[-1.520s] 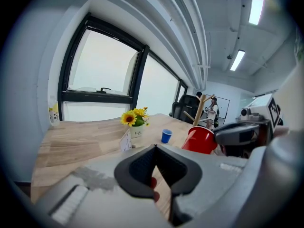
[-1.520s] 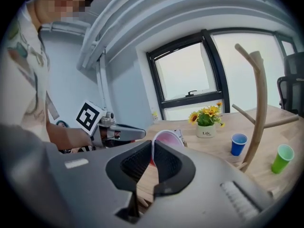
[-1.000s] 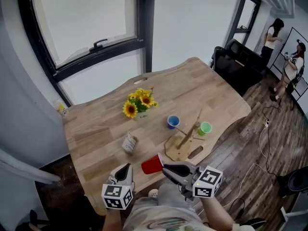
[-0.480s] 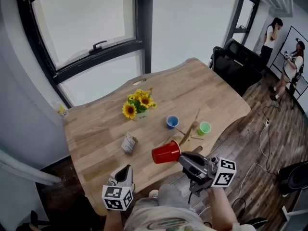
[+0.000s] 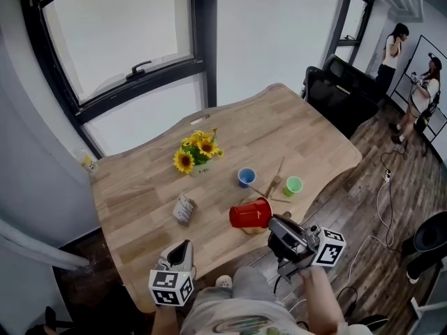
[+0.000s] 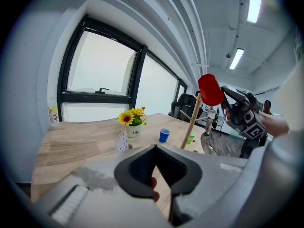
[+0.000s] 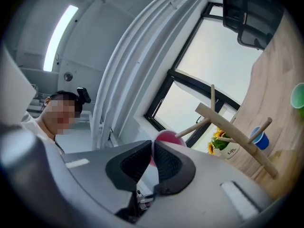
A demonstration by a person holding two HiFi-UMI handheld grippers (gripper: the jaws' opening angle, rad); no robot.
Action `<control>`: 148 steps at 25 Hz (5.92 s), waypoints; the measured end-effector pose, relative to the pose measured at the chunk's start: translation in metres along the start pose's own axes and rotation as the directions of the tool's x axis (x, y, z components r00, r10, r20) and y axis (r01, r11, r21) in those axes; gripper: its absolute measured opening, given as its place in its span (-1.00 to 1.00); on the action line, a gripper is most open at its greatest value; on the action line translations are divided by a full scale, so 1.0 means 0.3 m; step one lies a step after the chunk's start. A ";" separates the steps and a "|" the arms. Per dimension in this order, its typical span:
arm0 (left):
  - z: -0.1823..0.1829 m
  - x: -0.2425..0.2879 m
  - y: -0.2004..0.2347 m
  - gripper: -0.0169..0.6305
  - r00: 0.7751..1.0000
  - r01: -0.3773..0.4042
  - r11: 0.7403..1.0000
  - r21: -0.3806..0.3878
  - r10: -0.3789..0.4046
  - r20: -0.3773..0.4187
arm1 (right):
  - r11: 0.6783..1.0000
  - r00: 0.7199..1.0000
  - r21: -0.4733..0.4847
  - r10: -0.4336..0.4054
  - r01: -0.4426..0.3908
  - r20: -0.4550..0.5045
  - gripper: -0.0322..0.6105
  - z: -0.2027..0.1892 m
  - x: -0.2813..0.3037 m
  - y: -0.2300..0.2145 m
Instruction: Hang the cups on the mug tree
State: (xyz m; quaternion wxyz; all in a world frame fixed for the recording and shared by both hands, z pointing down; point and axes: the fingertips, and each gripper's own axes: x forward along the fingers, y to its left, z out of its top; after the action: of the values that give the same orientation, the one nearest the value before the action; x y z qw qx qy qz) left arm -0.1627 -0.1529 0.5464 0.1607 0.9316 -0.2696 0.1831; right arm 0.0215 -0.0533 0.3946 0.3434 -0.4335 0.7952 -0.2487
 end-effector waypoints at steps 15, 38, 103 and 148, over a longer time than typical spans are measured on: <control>0.008 0.005 -0.021 -0.95 1.000 0.000 1.000 0.026 0.000 0.000 | 0.995 0.993 0.023 -0.102 0.101 0.064 -0.83 0.043 -0.058 -0.106; -0.022 0.022 -0.043 -0.95 0.999 0.034 0.999 0.033 -0.033 -0.033 | 0.940 0.943 -0.117 -0.305 0.320 0.133 -0.78 0.112 -0.104 -0.220; 0.066 0.317 -0.267 -0.95 0.989 0.128 0.992 0.011 -0.127 -0.077 | 0.749 0.826 -0.401 -0.562 0.528 0.037 -0.68 0.301 -0.319 -0.367; 0.061 -0.015 -0.138 -0.95 0.856 -0.504 0.829 -0.241 0.517 -0.012 | 0.705 0.516 -0.069 -0.578 0.705 -0.632 -0.42 -0.063 0.021 -1.262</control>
State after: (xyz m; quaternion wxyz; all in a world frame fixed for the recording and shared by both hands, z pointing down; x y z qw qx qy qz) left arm -0.1385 -0.1249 0.5201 0.2083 0.8044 -0.5326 0.1610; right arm 0.2011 -0.2464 0.6671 -0.0095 -0.5556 0.6135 -0.5611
